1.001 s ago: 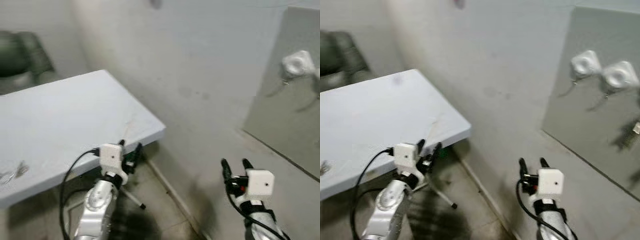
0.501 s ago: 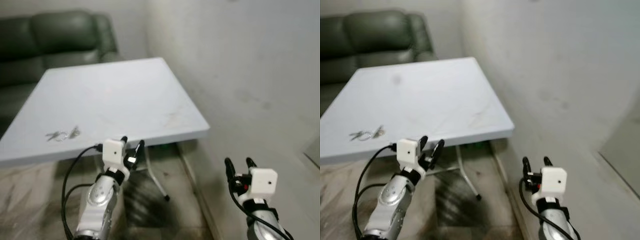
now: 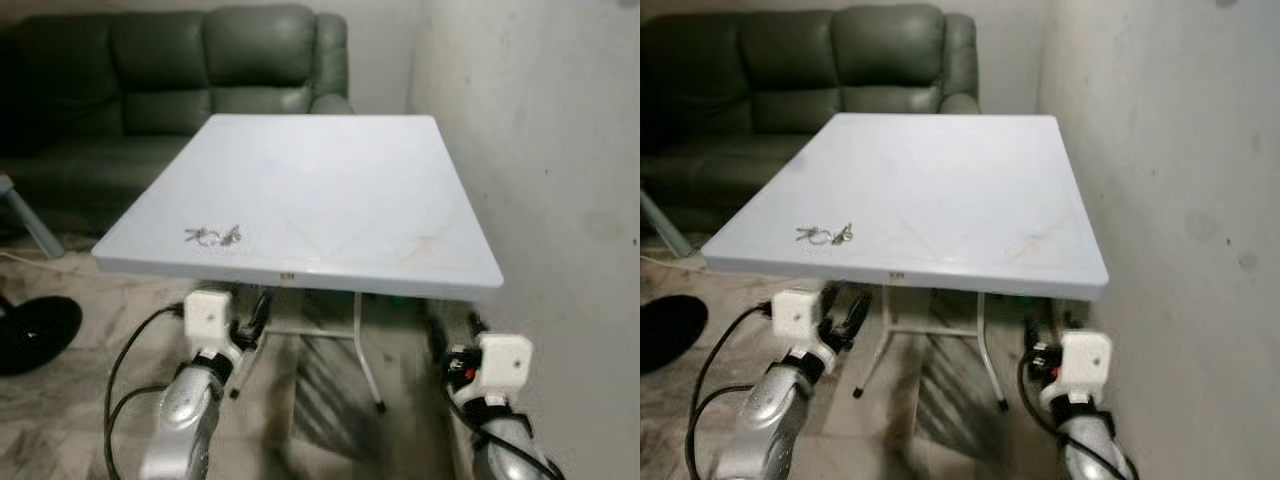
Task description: Hang keys on a hook
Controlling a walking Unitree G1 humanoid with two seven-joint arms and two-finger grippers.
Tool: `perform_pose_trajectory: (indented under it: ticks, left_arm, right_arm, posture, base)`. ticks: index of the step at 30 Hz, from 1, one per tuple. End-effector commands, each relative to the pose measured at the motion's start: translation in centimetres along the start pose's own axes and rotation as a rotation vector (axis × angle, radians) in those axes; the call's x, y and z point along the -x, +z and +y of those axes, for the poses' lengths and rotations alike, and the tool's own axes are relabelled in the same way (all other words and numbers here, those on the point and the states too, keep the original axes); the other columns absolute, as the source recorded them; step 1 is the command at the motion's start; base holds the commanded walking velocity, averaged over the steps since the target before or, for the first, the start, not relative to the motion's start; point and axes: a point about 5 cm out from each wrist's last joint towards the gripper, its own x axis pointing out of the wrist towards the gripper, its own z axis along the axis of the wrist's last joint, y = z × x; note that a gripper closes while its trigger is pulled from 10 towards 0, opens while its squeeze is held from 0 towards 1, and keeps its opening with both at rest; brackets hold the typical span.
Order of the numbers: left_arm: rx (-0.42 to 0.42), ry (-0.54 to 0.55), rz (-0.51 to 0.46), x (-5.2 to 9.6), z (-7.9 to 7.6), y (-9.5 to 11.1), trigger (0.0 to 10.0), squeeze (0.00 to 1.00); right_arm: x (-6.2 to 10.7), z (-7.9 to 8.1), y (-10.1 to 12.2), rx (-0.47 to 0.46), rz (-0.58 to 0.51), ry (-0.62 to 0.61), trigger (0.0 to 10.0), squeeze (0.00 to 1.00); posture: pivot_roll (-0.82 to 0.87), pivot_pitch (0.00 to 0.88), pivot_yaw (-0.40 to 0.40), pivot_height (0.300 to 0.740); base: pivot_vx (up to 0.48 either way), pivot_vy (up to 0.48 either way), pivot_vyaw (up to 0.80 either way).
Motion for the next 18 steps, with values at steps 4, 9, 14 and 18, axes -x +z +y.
perform_pose_trajectory:
  ticks: [4,9,14,18]
  left_arm:
    - [0.019,-0.033,-0.013,0.8,-0.4,0.3,10.0,0.00]
    - [0.022,-0.020,-0.029,1.0,0.0,1.0,10.0,0.00]
    - [0.024,-0.012,-0.033,0.6,0.1,1.5,10.0,0.00]
    - [0.020,-0.009,-0.041,0.6,0.1,1.8,10.0,0.00]
  right_arm:
    - [0.8,-0.1,0.5,-0.023,-0.020,0.003,10.0,0.00]
    - [1.0,-0.2,0.6,-0.016,-0.019,-0.007,10.0,0.00]
    - [0.8,-0.1,1.0,-0.009,-0.035,-0.001,10.0,0.00]
    - [0.5,0.0,1.5,-0.009,-0.053,0.000,10.0,0.00]
  posture:
    - [-0.05,0.010,0.029,0.740]
    - [-0.04,0.007,0.026,0.740]
    - [-0.04,0.005,0.027,0.740]
    - [-0.04,0.000,0.028,0.740]
  base:
    - [0.000,0.000,0.00]
    - [0.000,0.000,0.00]
    - [0.000,0.000,0.00]
    - [0.000,0.000,0.00]
